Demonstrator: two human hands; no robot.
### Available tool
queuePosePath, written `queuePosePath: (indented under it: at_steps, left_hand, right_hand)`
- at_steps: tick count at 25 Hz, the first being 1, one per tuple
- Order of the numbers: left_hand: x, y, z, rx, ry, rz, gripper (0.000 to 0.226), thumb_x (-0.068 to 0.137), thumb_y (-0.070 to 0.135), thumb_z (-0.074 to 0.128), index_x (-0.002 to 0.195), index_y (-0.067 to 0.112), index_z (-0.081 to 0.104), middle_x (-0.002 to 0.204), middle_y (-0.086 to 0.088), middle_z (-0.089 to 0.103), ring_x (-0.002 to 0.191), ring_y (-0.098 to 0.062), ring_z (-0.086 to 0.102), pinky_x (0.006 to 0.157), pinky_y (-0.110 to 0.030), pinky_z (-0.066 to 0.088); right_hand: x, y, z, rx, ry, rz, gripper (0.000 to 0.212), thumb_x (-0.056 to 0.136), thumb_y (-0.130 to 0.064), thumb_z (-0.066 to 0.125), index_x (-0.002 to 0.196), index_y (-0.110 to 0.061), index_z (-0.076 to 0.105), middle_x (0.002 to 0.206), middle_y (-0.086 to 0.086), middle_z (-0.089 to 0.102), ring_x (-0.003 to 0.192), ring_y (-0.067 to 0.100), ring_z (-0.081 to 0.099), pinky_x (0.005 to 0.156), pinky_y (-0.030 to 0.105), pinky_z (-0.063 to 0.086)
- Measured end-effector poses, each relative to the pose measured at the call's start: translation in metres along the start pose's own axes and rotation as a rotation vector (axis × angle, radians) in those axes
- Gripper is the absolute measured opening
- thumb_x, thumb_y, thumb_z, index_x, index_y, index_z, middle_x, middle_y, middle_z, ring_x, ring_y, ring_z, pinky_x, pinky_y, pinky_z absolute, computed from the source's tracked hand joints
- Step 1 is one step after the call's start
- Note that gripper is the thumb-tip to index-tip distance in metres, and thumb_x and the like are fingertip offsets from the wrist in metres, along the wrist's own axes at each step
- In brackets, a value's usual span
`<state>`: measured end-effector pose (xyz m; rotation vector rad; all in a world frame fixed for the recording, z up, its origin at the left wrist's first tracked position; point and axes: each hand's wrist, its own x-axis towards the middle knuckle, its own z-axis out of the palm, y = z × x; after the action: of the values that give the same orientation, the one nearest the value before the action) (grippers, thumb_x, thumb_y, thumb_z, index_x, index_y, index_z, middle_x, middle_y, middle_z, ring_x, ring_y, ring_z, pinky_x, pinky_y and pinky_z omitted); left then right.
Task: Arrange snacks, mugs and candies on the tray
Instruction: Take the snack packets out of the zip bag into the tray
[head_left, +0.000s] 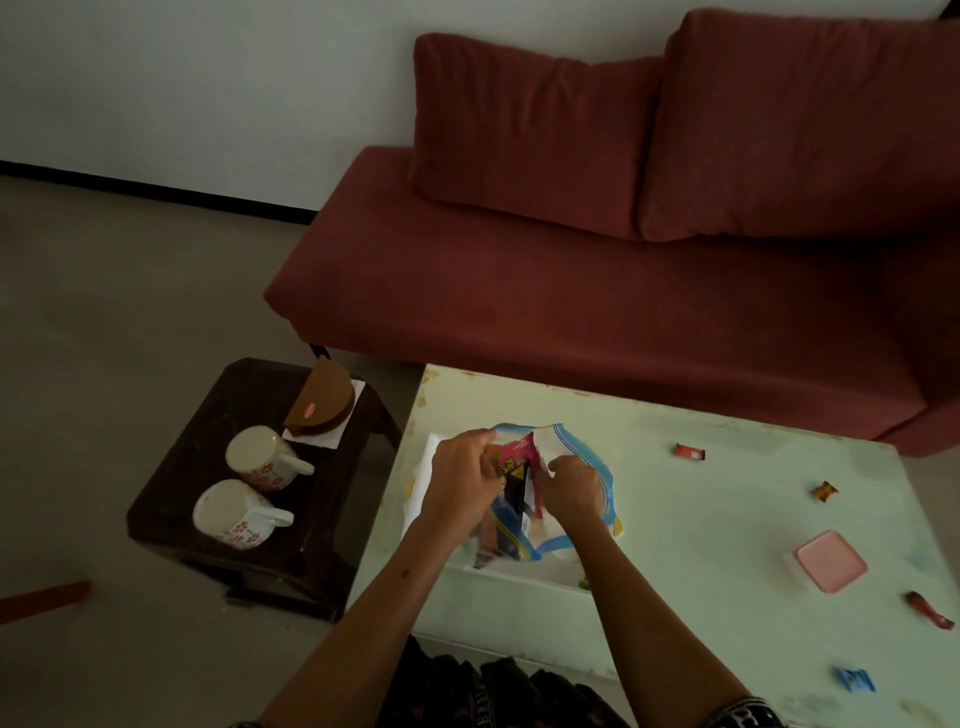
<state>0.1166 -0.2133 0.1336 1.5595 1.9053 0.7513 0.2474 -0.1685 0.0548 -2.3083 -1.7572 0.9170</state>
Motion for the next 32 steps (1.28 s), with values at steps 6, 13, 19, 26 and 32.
queuePosePath:
  at_steps: [6,13,19,26,32]
  left_hand:
    - [0.0,-0.005,0.0,-0.004,-0.016,-0.021,0.036,0.08,0.0,0.055,0.114,0.001,0.062,0.112,-0.017,0.068,0.102,-0.027,0.064,0.09,-0.031,0.049]
    - [0.022,-0.011,0.008,0.071,0.012,-0.112,0.039,0.079,0.001,0.055,0.117,-0.002,0.059,0.116,-0.023,0.065,0.112,-0.034,0.058,0.098,-0.037,0.042]
    - [0.031,-0.019,0.006,0.129,0.1,-0.263,0.036,0.078,-0.001,0.057,0.114,0.0,0.062,0.11,-0.024,0.067,0.104,-0.036,0.062,0.091,-0.039,0.047]
    - [0.029,-0.007,0.002,0.149,0.139,-0.259,0.039,0.081,-0.002,0.057,0.119,0.003,0.059,0.112,-0.019,0.068,0.104,-0.032,0.063,0.092,-0.043,0.05]
    - [0.02,-0.008,0.004,0.099,0.132,-0.26,0.037,0.081,-0.004,0.056,0.118,0.003,0.06,0.107,-0.018,0.07,0.098,-0.03,0.066,0.088,-0.039,0.051]
  right_hand:
    - [-0.008,-0.023,-0.017,-0.012,0.056,-0.164,0.026,0.091,-0.02,0.049,0.092,-0.01,0.073,0.093,0.012,0.073,0.087,0.03,0.067,0.075,0.033,0.054]
    - [-0.011,-0.016,-0.16,0.144,0.572,-0.118,0.022,0.079,-0.018,0.062,0.098,-0.019,0.073,0.097,0.014,0.074,0.093,0.038,0.066,0.075,0.036,0.051]
    - [0.037,0.044,-0.15,0.189,0.617,0.067,0.016,0.081,-0.01,0.061,0.093,-0.013,0.071,0.098,0.017,0.073,0.094,0.039,0.064,0.075,0.035,0.046]
    - [0.097,0.097,-0.014,0.04,0.035,0.113,0.023,0.087,-0.02,0.059,0.1,-0.009,0.075,0.104,0.018,0.072,0.097,0.036,0.065,0.078,0.033,0.05]
    - [0.126,0.135,0.008,0.017,-0.145,0.139,0.027,0.085,-0.024,0.064,0.107,-0.009,0.072,0.11,0.016,0.071,0.104,0.034,0.064,0.083,0.034,0.049]
